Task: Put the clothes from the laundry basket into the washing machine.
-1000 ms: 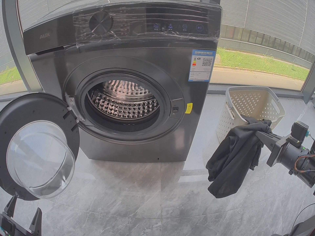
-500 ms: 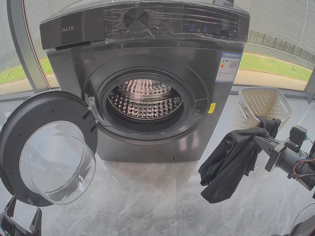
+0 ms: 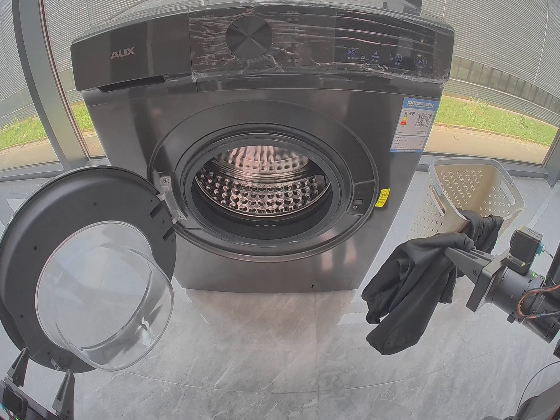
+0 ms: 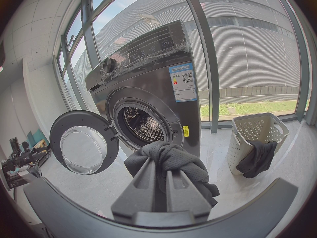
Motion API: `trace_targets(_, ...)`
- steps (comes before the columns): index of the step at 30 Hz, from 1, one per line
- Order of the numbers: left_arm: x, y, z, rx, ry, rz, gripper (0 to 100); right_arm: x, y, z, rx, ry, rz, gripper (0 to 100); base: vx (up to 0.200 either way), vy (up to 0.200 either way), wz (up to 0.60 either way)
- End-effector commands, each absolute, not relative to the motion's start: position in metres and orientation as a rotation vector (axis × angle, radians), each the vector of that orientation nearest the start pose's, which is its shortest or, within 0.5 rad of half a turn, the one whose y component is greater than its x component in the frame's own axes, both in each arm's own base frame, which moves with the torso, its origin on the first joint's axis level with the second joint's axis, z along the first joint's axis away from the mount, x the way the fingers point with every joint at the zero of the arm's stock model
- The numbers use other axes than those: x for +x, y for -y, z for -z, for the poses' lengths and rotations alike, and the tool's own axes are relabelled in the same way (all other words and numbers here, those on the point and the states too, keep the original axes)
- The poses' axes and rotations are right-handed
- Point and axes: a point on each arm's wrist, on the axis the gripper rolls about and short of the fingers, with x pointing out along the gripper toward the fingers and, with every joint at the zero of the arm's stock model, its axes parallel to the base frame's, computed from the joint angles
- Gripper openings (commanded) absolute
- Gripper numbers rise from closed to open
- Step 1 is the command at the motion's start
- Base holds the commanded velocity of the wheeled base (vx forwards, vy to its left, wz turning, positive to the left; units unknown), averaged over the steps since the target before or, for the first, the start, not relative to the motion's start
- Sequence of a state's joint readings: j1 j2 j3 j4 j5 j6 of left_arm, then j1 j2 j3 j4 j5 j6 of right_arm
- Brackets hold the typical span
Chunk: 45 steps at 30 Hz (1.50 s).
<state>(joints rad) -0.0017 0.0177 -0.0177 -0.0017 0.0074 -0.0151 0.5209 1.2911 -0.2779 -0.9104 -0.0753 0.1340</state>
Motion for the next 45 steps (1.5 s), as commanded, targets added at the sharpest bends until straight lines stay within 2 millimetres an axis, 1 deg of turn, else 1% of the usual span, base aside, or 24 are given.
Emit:
trace_targets(1, -0.0228, -0.0002, -0.0766, -0.015, 0.002, -0.006, 100, 0.1538, -0.0864, -0.1685, 0.1, -0.135, -0.438, 0, 0.0, 0.0, 0.0)
trace_targets(8, -0.0228, -0.0002, -0.0767, -0.014, 0.003, -0.006, 100, 0.1538, -0.0864, -0.1683, 0.1, -0.136, -0.438, 0, 0.0, 0.171, 0.0)
trace_targets(18, -0.0228, -0.0002, -0.0767, -0.014, 0.003, -0.006, 100, 0.1541, -0.0869, -0.1624, 0.095, -0.157, -0.438, 0, 0.0, 0.0, 0.0)
trace_targets(34, -0.0228, -0.0002, -0.0767, -0.009, 0.003, -0.005, 100, 0.1529, -0.0891, -0.1626, 0.094, -0.157, -0.452, 0, 0.0, 0.0, 0.0)
trace_targets(38, -0.0228, -0.0002, -0.0767, -0.011, 0.003, -0.005, 100, 0.1529, -0.0891, -0.1624, 0.094, -0.158, -0.451, 0, 0.0, -0.2, 0.0)
trace_targets(45, -0.0228, -0.0002, -0.0767, -0.012, 0.003, -0.006, 100, 0.1528, -0.089, -0.162, 0.093, -0.16, -0.451, 0, 0.0, 0.0, 0.0)
